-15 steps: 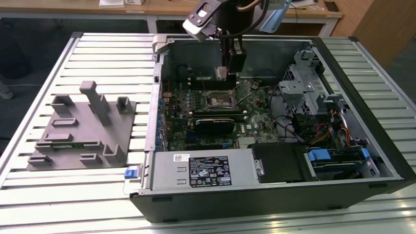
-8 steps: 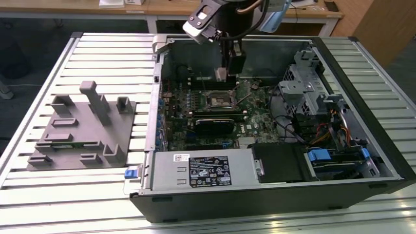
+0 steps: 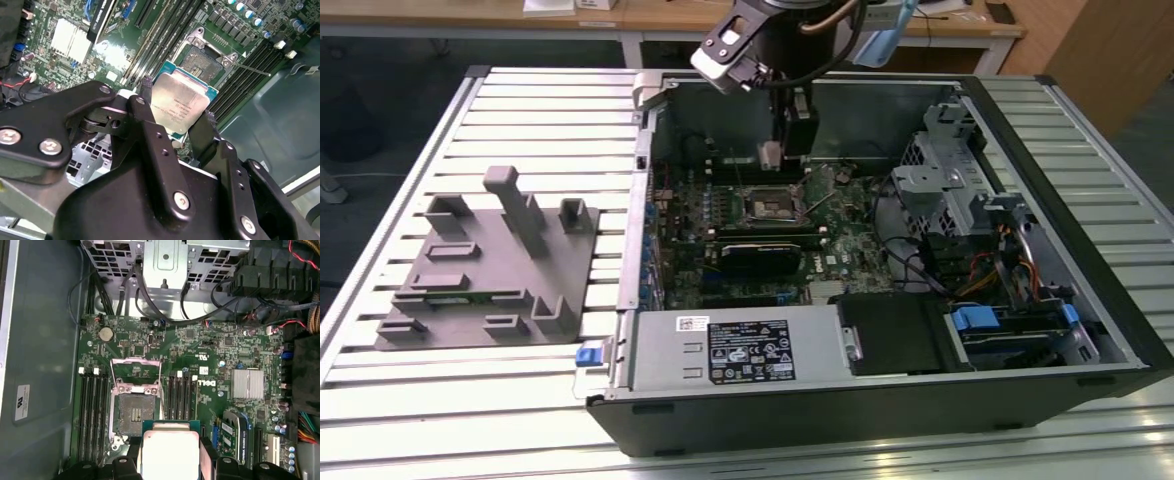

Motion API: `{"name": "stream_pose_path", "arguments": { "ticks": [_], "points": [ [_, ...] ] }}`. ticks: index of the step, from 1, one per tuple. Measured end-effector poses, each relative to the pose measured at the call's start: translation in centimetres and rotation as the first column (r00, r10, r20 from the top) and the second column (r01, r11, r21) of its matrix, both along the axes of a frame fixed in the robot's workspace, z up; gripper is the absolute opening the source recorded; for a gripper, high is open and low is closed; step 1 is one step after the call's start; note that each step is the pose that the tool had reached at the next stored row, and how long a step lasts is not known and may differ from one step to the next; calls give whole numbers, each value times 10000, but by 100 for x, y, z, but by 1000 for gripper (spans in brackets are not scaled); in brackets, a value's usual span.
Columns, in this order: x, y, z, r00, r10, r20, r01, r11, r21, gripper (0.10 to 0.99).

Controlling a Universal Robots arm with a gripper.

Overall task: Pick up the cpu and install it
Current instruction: 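Place the cpu into insertion slot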

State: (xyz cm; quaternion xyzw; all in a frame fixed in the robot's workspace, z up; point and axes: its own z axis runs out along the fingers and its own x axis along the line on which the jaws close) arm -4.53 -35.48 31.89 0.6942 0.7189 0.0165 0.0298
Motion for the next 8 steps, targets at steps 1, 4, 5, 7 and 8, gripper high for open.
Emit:
{"name": "stream_pose_path", "arguments": {
  "ticks": [1, 4, 5, 7, 8],
  "points": [
    [-6, 0, -10, 10000, 0, 0, 0, 10000, 1, 545],
    [-10, 0, -35, 10000, 2, 1, -2, 10000, 1, 545],
    [-10, 0, -41, 10000, 2, 0, -2, 10000, 1, 545],
    [-11, 0, -51, 10000, 1, 0, -1, 10000, 1, 545],
    [-11, 0, -56, 10000, 0, 0, 0, 10000, 0, 545]
  ]
}}
